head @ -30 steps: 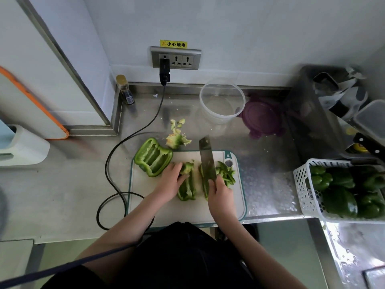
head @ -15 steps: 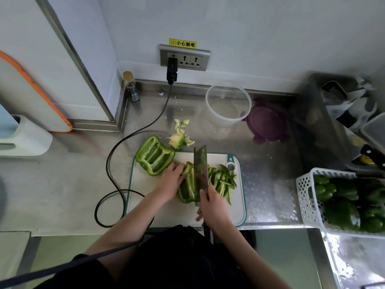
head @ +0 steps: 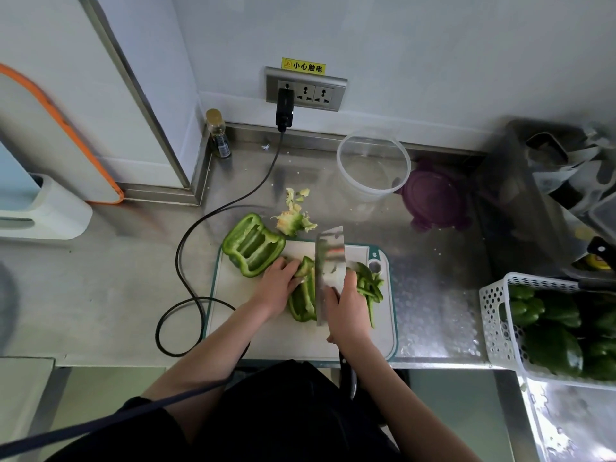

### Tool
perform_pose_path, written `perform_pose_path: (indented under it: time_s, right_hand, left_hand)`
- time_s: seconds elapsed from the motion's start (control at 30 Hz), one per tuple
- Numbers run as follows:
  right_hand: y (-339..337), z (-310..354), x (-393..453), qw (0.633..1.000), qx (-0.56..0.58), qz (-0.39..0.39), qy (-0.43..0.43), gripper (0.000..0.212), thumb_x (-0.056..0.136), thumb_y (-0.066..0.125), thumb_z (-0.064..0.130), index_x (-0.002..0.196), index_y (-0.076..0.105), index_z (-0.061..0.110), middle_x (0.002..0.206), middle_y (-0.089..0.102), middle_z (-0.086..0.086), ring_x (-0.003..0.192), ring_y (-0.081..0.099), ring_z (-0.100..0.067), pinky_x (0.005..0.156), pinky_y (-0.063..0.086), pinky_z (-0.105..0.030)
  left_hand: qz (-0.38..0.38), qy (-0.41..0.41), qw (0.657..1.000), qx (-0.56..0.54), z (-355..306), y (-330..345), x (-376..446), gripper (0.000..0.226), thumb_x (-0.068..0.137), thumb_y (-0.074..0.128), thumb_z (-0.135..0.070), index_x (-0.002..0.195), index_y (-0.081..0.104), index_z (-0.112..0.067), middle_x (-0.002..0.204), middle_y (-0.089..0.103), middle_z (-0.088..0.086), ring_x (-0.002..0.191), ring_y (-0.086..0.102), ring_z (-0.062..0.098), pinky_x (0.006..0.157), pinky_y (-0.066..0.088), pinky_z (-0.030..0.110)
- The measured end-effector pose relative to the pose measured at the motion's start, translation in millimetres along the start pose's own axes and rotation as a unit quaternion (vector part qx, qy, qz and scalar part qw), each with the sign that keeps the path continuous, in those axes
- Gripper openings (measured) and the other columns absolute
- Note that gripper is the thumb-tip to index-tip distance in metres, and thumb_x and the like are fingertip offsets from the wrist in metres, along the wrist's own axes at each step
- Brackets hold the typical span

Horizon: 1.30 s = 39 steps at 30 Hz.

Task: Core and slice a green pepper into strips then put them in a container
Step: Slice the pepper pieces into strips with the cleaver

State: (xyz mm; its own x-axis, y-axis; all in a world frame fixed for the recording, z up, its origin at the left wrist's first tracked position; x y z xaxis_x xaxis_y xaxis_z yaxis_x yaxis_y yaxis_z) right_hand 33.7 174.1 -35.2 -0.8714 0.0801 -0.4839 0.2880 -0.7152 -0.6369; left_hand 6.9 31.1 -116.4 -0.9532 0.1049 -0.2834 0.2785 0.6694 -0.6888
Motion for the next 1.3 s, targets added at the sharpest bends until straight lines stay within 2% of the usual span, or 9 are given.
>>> perform_pose_path:
  time_s: [0.1, 0.23, 0.37, 0.53, 0.7, 0.97, 1.1, 1.2, 1.3]
  right_hand:
    - [2.4, -3.4, -1.8, 0.999, -0.049, 0.001, -0.017, 0.014, 0.101, 0.039, 0.03, 0.101, 0.03, 0.018, 0.078, 0.055, -0.007, 0.059, 0.059, -0.028, 0.039, 0.053, -0.045]
    - [7.6, -5.4, 3.4, 0.993, -0.108, 0.013, -0.04, 0.012, 0.101, 0.038, 0.027, 0.104, 0.031, 0.018, 0.075, 0.054, -0.001, 0.063, 0.06, -0.025, 0.053, 0.056, -0.048]
    - [19.5, -9.2, 2.5, 0.983, -0.175, 0.034, -0.04, 0.018, 0.102, 0.036, 0.025, 0.114, 0.033, 0.013, 0.07, 0.05, 0.002, 0.062, 0.055, -0.021, 0.053, 0.051, -0.036]
    - [28.2, -5.4, 2.9, 0.969, -0.241, 0.017, -0.045, 0.026, 0.103, 0.036, 0.017, 0.127, 0.028, 0.013, 0.084, 0.065, -0.006, 0.068, 0.061, -0.02, 0.047, 0.041, -0.027]
    - [23.7, -4.7, 7.7, 0.954, -0.294, 0.03, -0.057, 0.038, 0.101, 0.037, 0.01, 0.136, 0.021, 0.012, 0.092, 0.067, -0.009, 0.077, 0.066, -0.025, 0.056, 0.049, -0.032]
    - [25.3, -2.3, 4.3, 0.927, -0.361, 0.053, -0.085, 0.054, 0.089, 0.04, -0.008, 0.136, 0.021, 0.011, 0.083, 0.062, -0.004, 0.063, 0.052, -0.019, 0.057, 0.047, -0.028]
    - [32.1, -0.4, 4.6, 0.909, -0.398, 0.06, -0.114, 0.054, 0.091, 0.04, -0.007, 0.139, 0.02, 0.006, 0.098, 0.066, -0.007, 0.073, 0.063, -0.021, 0.057, 0.043, -0.027]
    - [33.9, -1.8, 6.6, 0.902, -0.407, 0.065, -0.125, 0.051, 0.093, 0.038, -0.005, 0.14, 0.019, 0.004, 0.102, 0.066, -0.008, 0.085, 0.068, -0.024, 0.06, 0.044, -0.028]
    - [33.7, -2.3, 6.4, 0.899, -0.414, 0.06, -0.134, 0.048, 0.094, 0.036, -0.004, 0.138, 0.021, 0.004, 0.101, 0.066, -0.008, 0.084, 0.068, -0.023, 0.06, 0.045, -0.028]
  left_hand:
    - [-0.003, 0.0, 1.0, 0.004, -0.2, 0.4, -0.5, 0.032, 0.098, 0.045, -0.02, 0.128, 0.049, -0.008, 0.11, 0.045, 0.013, 0.101, 0.047, 0.027, 0.09, 0.041, 0.034]
    - [-0.009, 0.002, 1.0, 0.006, -0.8, 1.6, -0.5, 0.031, 0.097, 0.046, -0.018, 0.126, 0.05, -0.008, 0.109, 0.045, 0.011, 0.1, 0.046, 0.024, 0.087, 0.039, 0.029]
    - [-0.009, 0.002, 1.0, 0.024, 0.4, 3.3, 1.3, 0.028, 0.095, 0.049, -0.016, 0.122, 0.05, -0.007, 0.105, 0.045, 0.008, 0.098, 0.046, 0.024, 0.078, 0.033, 0.025]
    - [-0.001, -0.001, 1.0, 0.024, 2.7, 3.1, 1.1, 0.029, 0.095, 0.049, -0.016, 0.122, 0.051, -0.006, 0.107, 0.046, 0.011, 0.1, 0.047, 0.028, 0.085, 0.039, 0.032]
    - [0.003, -0.008, 1.0, 0.027, 3.2, 4.0, 0.9, 0.03, 0.096, 0.049, -0.021, 0.122, 0.051, -0.004, 0.106, 0.045, 0.013, 0.098, 0.047, 0.031, 0.084, 0.036, 0.034]
    - [0.002, -0.044, 0.999, 0.032, -0.9, 6.5, -0.7, 0.033, 0.097, 0.047, -0.023, 0.126, 0.048, -0.005, 0.124, 0.042, 0.016, 0.115, 0.04, 0.035, 0.099, 0.032, 0.037]
    - [-0.007, -0.061, 0.997, 0.04, -0.8, 7.6, -1.0, 0.034, 0.097, 0.048, -0.023, 0.124, 0.05, -0.002, 0.13, 0.041, 0.017, 0.119, 0.039, 0.036, 0.101, 0.028, 0.035]
    - [-0.008, -0.065, 0.997, 0.037, -2.5, 7.0, -2.0, 0.033, 0.097, 0.047, -0.022, 0.122, 0.05, -0.001, 0.131, 0.04, 0.017, 0.12, 0.038, 0.035, 0.101, 0.028, 0.034]
    - [-0.007, -0.064, 0.997, 0.037, -3.7, 5.6, -2.5, 0.034, 0.098, 0.046, -0.023, 0.123, 0.049, -0.001, 0.132, 0.04, 0.016, 0.121, 0.037, 0.034, 0.101, 0.027, 0.033]
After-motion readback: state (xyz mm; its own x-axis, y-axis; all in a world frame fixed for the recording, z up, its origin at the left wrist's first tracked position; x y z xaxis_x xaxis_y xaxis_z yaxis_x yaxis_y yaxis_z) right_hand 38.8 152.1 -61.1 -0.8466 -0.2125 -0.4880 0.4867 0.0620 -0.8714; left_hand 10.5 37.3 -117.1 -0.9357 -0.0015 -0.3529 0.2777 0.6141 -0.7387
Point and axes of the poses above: each hand's wrist, its own x-axis towards the middle knuckle, its own y-axis out of the palm, z = x × y, the point moved 3 cm from there along x, towards the middle knuckle
